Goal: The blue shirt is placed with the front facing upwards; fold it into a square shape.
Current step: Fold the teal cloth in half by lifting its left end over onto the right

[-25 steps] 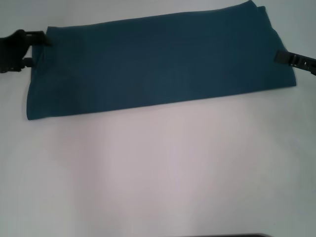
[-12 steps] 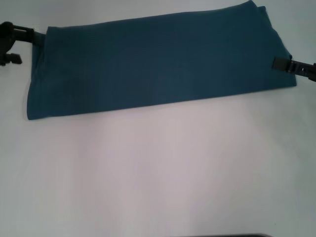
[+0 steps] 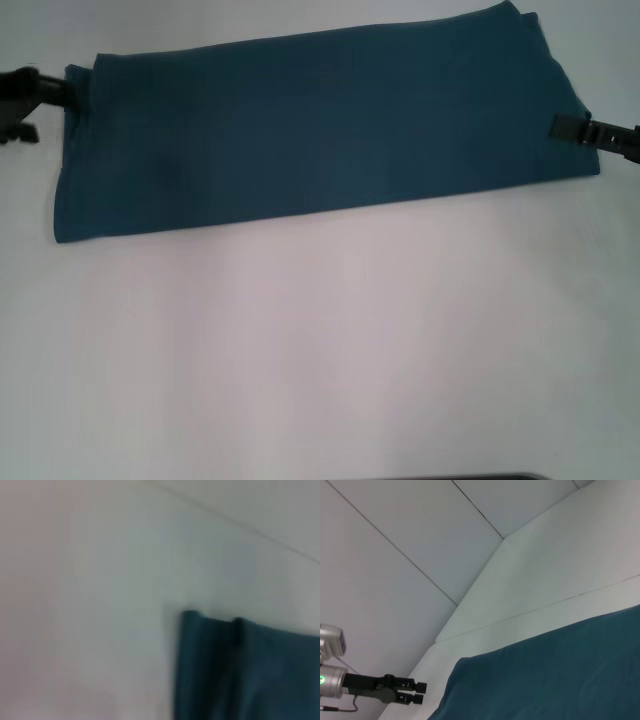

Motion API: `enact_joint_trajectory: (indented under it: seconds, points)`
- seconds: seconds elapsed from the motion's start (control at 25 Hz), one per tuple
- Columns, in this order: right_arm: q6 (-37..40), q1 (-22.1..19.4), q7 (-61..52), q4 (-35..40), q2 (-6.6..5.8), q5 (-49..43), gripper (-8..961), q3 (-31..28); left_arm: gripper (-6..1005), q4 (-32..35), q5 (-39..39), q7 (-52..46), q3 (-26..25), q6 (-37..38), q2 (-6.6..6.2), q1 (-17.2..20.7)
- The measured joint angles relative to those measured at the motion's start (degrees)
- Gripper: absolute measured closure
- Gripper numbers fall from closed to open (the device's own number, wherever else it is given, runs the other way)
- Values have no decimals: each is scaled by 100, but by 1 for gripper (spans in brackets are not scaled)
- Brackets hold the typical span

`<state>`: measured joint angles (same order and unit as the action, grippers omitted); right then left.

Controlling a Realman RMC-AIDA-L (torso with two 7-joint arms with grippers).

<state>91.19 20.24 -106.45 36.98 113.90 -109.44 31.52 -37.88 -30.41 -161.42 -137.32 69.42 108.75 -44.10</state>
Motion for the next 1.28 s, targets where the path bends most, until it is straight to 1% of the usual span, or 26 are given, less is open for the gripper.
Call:
enact_joint_trajectory:
  seconds: [0.08, 0.16, 0.24, 0.64, 0.8, 1.28]
  points:
    - [0, 0, -1, 1, -3, 0, 85, -8, 203, 14, 53, -312, -129, -128, 79, 85]
    - [0, 1, -5, 1, -4, 0, 85, -14, 204, 30, 71, -405, -253, -198, 154, 152]
    - [-2, 6, -8, 2, -5, 0, 85, -18, 203, 37, 79, -407, -291, -240, 201, 207]
    - [-23, 3, -7, 2, -8, 2, 86, -23, 203, 26, 84, -347, -251, -457, 359, 280]
    - [-24, -11, -4, -3, -8, 2, 86, -23, 203, 6, 88, -345, -241, -500, 383, 272]
    - [-30, -18, 10, -7, 0, 2, 86, -23, 202, 8, 89, -346, -158, -588, 392, 226]
